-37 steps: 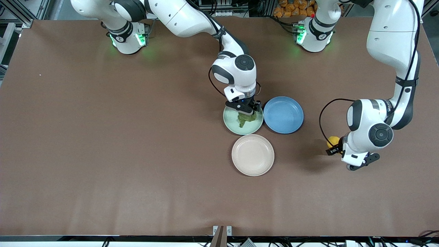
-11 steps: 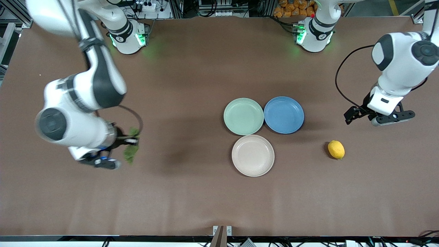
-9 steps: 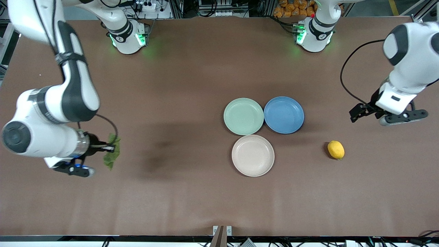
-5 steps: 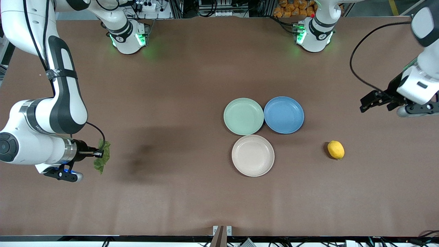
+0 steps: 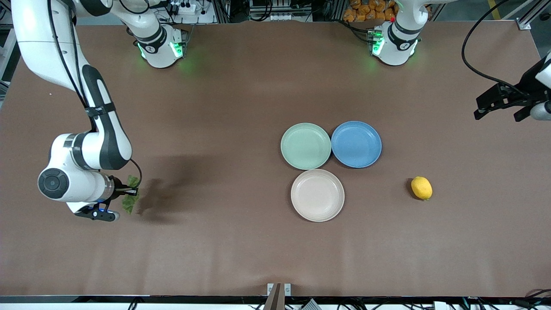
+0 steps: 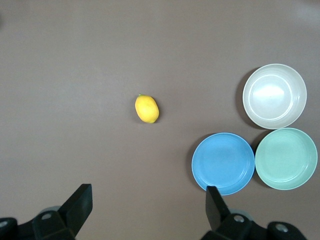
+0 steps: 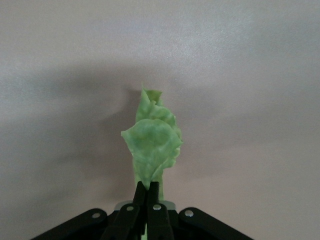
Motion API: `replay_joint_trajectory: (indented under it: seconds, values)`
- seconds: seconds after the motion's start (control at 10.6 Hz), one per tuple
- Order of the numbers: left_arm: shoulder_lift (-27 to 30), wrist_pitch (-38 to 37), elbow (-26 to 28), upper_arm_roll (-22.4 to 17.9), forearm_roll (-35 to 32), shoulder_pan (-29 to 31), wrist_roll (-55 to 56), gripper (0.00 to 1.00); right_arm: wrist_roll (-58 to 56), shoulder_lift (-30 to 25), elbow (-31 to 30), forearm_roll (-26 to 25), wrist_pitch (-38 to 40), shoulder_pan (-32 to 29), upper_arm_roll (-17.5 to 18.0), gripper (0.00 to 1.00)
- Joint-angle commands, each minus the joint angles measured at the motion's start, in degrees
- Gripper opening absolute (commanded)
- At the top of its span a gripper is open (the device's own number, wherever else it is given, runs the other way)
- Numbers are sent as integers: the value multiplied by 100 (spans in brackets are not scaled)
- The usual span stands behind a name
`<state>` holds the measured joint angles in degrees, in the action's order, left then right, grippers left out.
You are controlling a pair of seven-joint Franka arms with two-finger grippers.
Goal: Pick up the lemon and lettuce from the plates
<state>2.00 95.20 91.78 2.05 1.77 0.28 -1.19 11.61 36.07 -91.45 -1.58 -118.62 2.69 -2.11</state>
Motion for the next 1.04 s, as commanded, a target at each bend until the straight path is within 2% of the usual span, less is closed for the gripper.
replay_joint_trajectory:
  seconds: [0.0,0.28,0.57,0.75,0.94]
  values:
    - [-95,-151,-196,-2,25,16,-119,100,-36,-153,-294,-36,-223,-76,88,99]
    - [-103,-309,-275,15,-107,-28,-119,100,-27,-354,12,-18,117,-93,106,100]
    - [-130,-424,-424,33,-37,-45,90,100,-44,-618,1056,0,1864,-111,123,100]
    - [-121,-459,-433,77,-11,-2,241,100,-53,-1126,1156,87,2045,-120,132,100]
    - [-130,-624,-433,112,-62,-45,468,100,-53,-1522,1086,691,2053,-129,97,100]
